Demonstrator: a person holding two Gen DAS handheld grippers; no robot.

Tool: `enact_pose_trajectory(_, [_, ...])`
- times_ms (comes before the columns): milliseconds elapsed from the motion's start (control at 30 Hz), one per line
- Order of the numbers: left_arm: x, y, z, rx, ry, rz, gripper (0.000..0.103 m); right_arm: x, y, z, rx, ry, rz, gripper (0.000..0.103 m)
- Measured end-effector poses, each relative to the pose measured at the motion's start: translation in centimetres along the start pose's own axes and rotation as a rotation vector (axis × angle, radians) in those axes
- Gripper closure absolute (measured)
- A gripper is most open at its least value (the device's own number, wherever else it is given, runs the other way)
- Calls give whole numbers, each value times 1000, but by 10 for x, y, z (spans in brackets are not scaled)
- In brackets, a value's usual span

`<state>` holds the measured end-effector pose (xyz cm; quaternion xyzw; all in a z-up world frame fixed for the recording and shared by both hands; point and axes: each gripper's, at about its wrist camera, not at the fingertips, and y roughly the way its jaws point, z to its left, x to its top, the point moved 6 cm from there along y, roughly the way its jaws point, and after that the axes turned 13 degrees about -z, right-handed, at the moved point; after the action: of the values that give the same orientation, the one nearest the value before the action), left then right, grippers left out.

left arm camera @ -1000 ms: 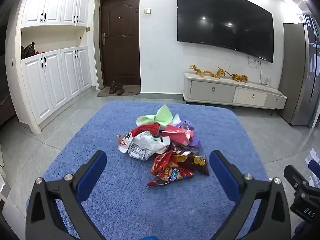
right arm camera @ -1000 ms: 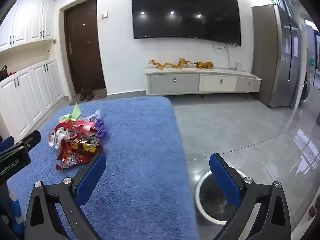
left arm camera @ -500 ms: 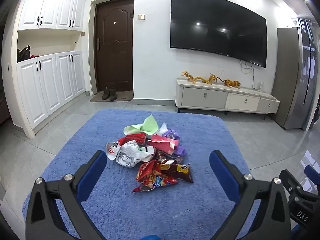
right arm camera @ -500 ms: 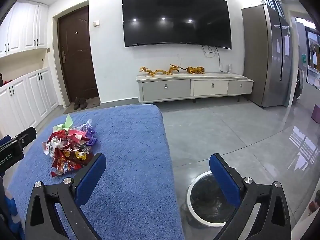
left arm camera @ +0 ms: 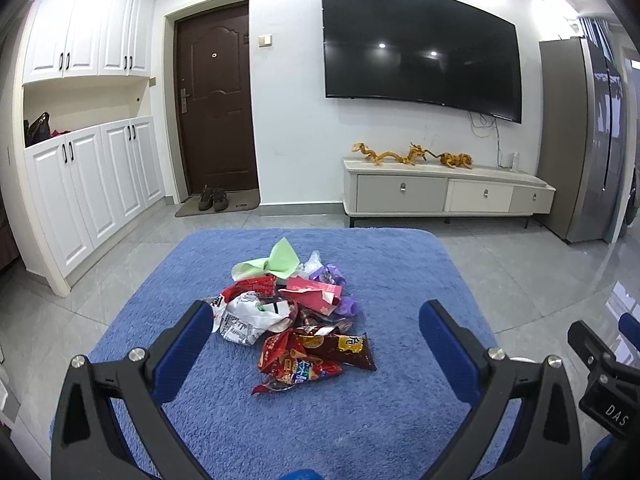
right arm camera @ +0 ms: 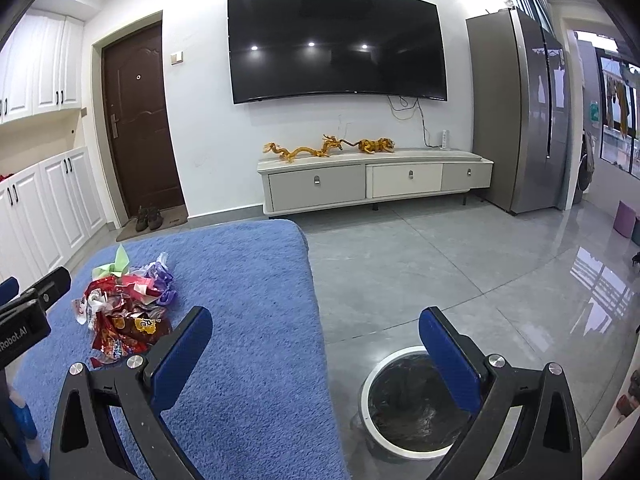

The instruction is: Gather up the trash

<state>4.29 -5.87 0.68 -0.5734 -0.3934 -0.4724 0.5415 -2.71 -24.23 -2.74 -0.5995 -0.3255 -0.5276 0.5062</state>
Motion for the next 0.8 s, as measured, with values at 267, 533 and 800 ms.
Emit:
enact_pose_trajectory(267, [-2,9,-11,-29,38,25,0,0,3,-5,12,18,-16,0])
enact_pose_trajectory(533, [-4,17,-11,-40,39,20,0,-1,6,-10,-1,25,-24,0])
enact_pose_trajectory(800, [-2,27,-4,-56,31,23,0,-2,12,-9,-12,16,1,0])
